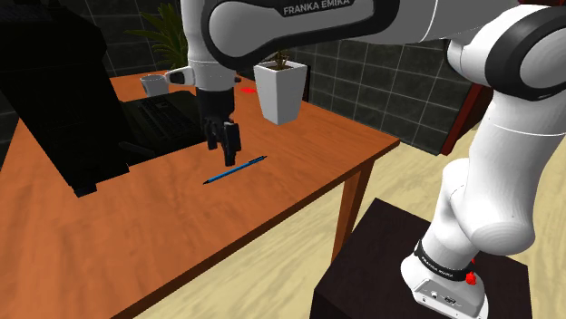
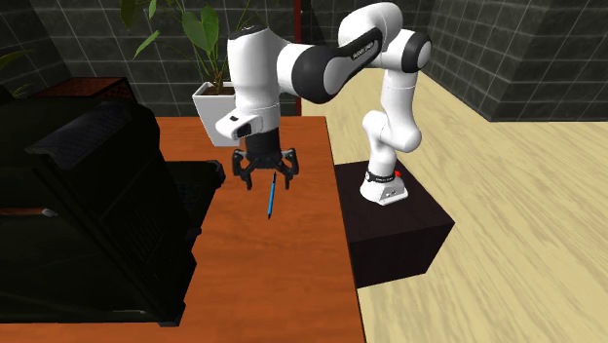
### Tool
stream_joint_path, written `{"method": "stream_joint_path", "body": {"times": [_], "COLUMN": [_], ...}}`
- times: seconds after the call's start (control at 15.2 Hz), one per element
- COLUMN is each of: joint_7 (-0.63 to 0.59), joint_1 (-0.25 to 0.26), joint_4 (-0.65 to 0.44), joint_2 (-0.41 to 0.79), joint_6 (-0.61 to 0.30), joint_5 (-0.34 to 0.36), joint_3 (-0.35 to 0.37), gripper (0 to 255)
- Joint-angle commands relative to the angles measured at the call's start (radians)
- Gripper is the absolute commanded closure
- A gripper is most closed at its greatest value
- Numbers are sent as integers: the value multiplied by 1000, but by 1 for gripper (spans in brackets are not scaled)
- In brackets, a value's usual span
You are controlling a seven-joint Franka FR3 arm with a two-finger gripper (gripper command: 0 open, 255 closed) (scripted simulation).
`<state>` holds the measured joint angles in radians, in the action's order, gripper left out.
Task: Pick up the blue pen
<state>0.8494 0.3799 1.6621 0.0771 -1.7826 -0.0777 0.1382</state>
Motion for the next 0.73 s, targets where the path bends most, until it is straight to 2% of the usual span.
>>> {"method": "stream_joint_path", "body": {"times": [0.0,0.33,0.46,0.53,0.66], "joint_7": [12,18,18,18,17], "joint_1": [3,3,3,4,4], "joint_4": [13,86,86,85,84], "joint_2": [6,7,7,8,9], "joint_6": [-18,-92,-92,-92,-92], "joint_5": [0,-2,-2,-1,-1], "joint_3": [4,4,4,4,4], "gripper": [0,0,0,255,255]}}
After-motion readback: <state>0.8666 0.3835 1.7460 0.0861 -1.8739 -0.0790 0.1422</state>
